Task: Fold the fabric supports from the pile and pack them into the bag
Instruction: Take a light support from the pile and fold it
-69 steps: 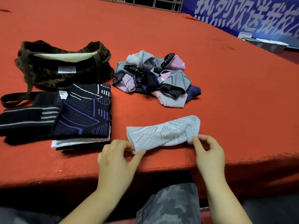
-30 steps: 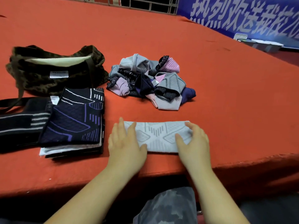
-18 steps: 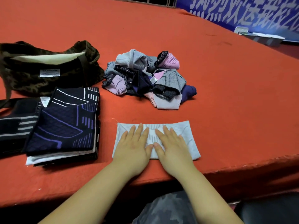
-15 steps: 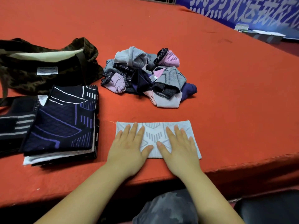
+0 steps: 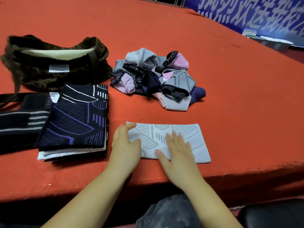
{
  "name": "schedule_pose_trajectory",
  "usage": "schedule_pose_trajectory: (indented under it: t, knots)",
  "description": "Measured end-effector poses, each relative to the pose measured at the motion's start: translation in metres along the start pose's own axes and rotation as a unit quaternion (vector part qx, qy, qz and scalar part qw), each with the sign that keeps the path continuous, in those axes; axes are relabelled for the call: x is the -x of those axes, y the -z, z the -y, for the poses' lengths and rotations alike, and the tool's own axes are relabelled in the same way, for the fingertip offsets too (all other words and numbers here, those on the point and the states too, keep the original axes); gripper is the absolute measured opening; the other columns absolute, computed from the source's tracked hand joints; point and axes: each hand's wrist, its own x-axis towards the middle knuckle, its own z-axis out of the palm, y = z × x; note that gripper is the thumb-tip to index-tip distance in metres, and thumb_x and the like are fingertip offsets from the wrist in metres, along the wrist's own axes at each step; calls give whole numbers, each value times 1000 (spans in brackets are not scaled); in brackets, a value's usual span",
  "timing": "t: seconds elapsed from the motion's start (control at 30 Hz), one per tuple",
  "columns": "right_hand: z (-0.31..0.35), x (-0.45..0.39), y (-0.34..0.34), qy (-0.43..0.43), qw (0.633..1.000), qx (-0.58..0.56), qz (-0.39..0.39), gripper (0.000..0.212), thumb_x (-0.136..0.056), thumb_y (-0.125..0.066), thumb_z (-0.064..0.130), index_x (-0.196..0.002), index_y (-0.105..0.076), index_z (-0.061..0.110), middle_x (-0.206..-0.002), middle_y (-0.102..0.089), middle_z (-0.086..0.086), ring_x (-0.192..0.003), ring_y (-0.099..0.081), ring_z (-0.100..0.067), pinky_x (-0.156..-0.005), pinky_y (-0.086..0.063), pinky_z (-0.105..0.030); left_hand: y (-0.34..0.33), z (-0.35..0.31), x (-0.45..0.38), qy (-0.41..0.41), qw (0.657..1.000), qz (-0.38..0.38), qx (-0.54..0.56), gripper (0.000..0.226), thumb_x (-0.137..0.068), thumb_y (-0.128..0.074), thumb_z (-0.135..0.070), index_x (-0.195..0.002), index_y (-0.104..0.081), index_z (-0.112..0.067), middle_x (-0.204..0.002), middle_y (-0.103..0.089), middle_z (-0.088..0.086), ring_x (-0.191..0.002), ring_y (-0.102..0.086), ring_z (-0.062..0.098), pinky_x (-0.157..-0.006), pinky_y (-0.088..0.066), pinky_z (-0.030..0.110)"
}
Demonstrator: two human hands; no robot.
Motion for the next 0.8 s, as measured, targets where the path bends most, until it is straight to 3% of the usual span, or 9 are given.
schedule_pose_trajectory:
  t: [0.07, 0.17, 0.3, 0.37, 0.4, 0.47, 0.53, 0.67, 0.8]
  knots:
    - [19, 6, -10, 72, 996, -51, 27, 96, -68, -14, 76, -151, -7, 29, -159, 5, 9, -144, 14, -6, -115, 14, -31, -2, -3, 4, 13, 998, -6, 54, 50, -82, -45, 8, -114, -51, -31, -134, -47, 3, -124, -45, 19, -109, -32, 33]
    - [31, 0, -15, 90, 994, -56, 11, 100, -60, -17, 70, -151, -11, 29, -159, -1, 7, -145, 9, -7, -116, 10, -31, -3, -9, 15, -23, 996, -13, 88, 53, -79, -43, 12, -102, -53, -35, -125, -49, -7, -123, -44, 9, -108, -29, 23]
    - [43, -14, -23, 52, 997, -47, -27, 63, -88, -23, 45, -149, -25, 27, -157, -19, 6, -146, -5, -10, -115, 6, -27, -6, -15, 19, -73, 987, -8, 144, 51, -84, -48, 10, -98, -56, -38, -129, -50, -9, -129, -40, 2, -110, -28, 23]
    - [49, -14, -24, 19, 988, -134, -72, 60, -87, -21, 39, -142, -40, 26, -148, -39, 10, -141, -23, -8, -115, -4, -24, -6, -16, 19, -94, 983, -8, 160, 45, -87, -51, 1, -107, -53, -39, -138, -42, -9, -134, -33, 0, -113, -25, 24]
    - [51, -12, -20, -14, 971, -218, -97, 54, -89, -25, 36, -136, -48, 24, -139, -50, 11, -134, -36, -7, -114, -17, -22, -7, -14, 18, -95, 982, -8, 161, 43, -89, -52, -3, -116, -49, -37, -143, -38, -8, -137, -29, 2, -115, -23, 26]
    - [53, -7, -7, -77, 913, -376, -141, 29, -99, -38, 29, -115, -60, 20, -106, -64, 12, -105, -56, -2, -89, -37, -9, -9, -8, 14, -66, 989, 8, 134, 48, -95, -49, -9, -137, -37, -28, -150, -31, -5, -139, -25, 5, -117, -18, 27]
    - [47, -4, 3, -116, 848, -479, -194, 14, -98, -45, 16, -101, -58, 19, -87, -59, 17, -80, -57, 10, -67, -36, 2, -15, -3, 9, -43, 994, 63, 82, 51, -98, -44, -16, -146, -27, -22, -154, -25, -3, -141, -22, 6, -116, -14, 23]
    - [30, -1, 11, -125, 821, -497, -252, 37, -87, -52, -6, -118, -52, 14, -105, -60, 8, -98, -60, -1, -76, -38, 1, -38, -3, -3, -122, 981, 143, -58, 55, -100, -40, -22, -150, -16, -20, -159, -8, 0, -145, -6, 6, -111, -3, 15]
    - [12, 4, 24, -108, 828, -486, -259, 78, -79, -58, -12, -144, -26, 15, -129, -46, 7, -111, -49, 8, -91, -35, 0, -58, -14, -14, -167, 957, 189, -143, 60, -100, -38, -31, -151, -7, -24, -160, 3, 0, -147, 0, 12, -118, -2, 26]
